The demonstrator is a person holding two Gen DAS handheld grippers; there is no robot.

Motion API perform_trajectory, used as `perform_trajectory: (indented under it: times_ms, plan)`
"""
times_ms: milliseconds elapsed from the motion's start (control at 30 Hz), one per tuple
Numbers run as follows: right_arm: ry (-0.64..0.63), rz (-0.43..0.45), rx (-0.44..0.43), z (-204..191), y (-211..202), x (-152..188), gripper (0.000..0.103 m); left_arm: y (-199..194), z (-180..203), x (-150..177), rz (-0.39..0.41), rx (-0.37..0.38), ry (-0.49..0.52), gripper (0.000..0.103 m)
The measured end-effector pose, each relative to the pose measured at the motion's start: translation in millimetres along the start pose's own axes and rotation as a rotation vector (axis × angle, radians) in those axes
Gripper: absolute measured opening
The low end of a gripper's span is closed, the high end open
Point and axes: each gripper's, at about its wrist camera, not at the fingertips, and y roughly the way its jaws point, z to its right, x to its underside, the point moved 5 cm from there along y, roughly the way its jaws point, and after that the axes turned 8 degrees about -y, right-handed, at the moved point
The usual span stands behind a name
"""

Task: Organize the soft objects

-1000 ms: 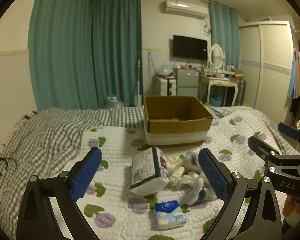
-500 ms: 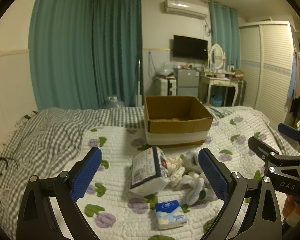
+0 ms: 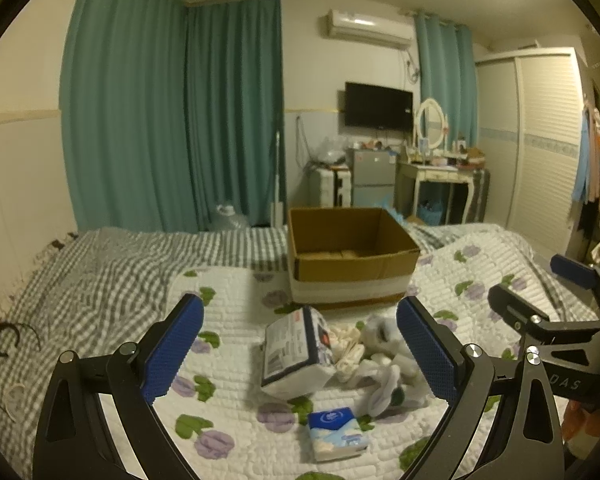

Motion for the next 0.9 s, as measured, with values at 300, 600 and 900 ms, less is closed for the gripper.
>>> perform_trajectory:
  times_ms: [300,600,900]
  plan:
    - [-0.009,-0.014,0.008,7.3,-15.1,-8.8,0.103,-11.9,2.3,-8.9,0.025,0.011,-0.004,0.099]
    - [-0.026,-0.132,0.002,13.3,9.8,18.2,0.103,38.1,4.5,42.7,-0.185,0.02,-0.039,0.099]
    - [0.016,-0.269,-0.033,15.3,50.1,58.2,0.103,92.2,0.1,133.2,-0.484,0.001,-0.071,0.082]
